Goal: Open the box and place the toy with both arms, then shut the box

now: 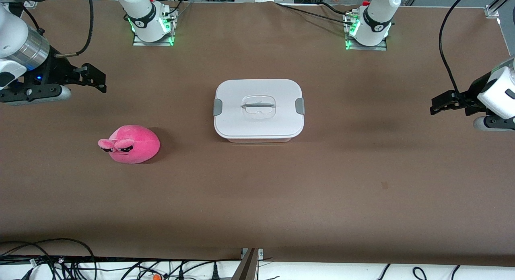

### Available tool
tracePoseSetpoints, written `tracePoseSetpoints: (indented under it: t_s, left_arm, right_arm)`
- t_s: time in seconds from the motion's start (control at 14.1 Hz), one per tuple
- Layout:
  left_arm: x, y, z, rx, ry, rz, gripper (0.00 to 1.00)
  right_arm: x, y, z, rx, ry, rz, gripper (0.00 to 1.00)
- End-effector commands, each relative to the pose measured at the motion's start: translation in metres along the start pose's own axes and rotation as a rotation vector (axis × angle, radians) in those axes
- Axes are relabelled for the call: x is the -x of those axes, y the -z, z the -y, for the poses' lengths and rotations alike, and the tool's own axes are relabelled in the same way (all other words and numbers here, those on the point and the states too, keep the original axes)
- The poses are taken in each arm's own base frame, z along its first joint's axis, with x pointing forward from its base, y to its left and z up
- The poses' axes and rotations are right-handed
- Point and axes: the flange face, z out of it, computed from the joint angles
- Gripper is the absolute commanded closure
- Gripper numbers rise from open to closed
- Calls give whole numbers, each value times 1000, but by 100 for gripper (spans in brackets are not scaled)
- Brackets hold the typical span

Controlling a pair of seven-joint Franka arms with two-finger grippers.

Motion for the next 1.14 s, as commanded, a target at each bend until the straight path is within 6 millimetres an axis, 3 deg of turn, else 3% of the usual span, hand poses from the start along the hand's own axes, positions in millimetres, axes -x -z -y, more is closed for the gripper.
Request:
tracePoseSetpoints:
  t_s: [0.0, 1.06]
  left_arm:
    - [-3, 6, -1, -18, 5, -7, 0]
    - [-3, 6, -2, -18, 5, -7, 0]
  right_arm:
    - [0, 6, 2, 6, 2, -12, 0]
    - [1, 4, -6, 3, -8, -1, 0]
